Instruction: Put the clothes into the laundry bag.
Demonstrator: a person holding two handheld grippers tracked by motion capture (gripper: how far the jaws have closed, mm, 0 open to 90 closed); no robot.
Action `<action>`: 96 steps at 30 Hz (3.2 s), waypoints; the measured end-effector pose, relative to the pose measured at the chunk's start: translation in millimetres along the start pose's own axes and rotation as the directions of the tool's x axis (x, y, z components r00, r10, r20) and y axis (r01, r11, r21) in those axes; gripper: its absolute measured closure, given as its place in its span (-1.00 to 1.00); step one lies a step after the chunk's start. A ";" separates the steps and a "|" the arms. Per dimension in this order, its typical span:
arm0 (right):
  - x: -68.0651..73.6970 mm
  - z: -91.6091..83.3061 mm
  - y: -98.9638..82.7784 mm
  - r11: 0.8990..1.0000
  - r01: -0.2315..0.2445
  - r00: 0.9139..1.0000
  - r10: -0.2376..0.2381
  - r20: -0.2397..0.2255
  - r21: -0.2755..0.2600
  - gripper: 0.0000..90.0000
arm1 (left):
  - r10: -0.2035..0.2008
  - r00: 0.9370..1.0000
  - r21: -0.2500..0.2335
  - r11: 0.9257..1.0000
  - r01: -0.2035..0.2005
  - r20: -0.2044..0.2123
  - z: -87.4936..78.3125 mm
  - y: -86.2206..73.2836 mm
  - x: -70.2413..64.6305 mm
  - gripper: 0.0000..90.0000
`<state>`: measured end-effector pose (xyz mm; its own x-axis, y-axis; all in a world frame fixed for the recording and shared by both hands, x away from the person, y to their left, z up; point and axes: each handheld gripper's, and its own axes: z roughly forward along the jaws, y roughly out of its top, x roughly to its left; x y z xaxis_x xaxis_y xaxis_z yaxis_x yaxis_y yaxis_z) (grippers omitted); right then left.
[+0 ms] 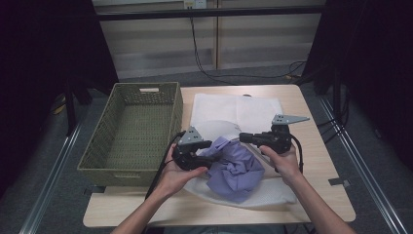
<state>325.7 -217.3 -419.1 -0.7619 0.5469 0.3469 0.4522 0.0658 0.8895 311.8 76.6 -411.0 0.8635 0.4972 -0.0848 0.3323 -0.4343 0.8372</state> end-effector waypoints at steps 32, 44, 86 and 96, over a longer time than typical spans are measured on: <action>4.3 -2.7 4.3 1.000 0.009 1.000 -0.009 -0.006 -0.020 0.98 | 0.043 0.988 0.108 0.992 -0.059 0.145 79.9 7.4 -19.4 1.00; 4.6 5.2 -10.4 0.999 -0.004 1.000 0.004 -0.008 0.050 0.98 | 0.016 0.996 0.163 0.986 -0.030 0.086 105.8 -19.6 -8.5 0.97; 5.6 9.6 -30.3 0.991 -0.021 1.000 0.020 0.006 0.136 0.81 | 0.058 0.982 0.211 0.973 -0.096 0.180 -0.3 -70.6 -37.2 0.78; 38.6 -1.8 -34.8 0.987 0.026 0.996 -0.013 -0.087 0.161 0.59 | 0.058 0.964 0.253 0.959 -0.126 0.258 10.9 -85.2 -48.4 0.88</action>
<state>279.7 -200.0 -436.2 -0.8048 0.4717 0.3603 0.5006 0.2134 0.8390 245.8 81.4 -484.1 0.9500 0.2602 -0.1728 0.3065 -0.6693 0.6769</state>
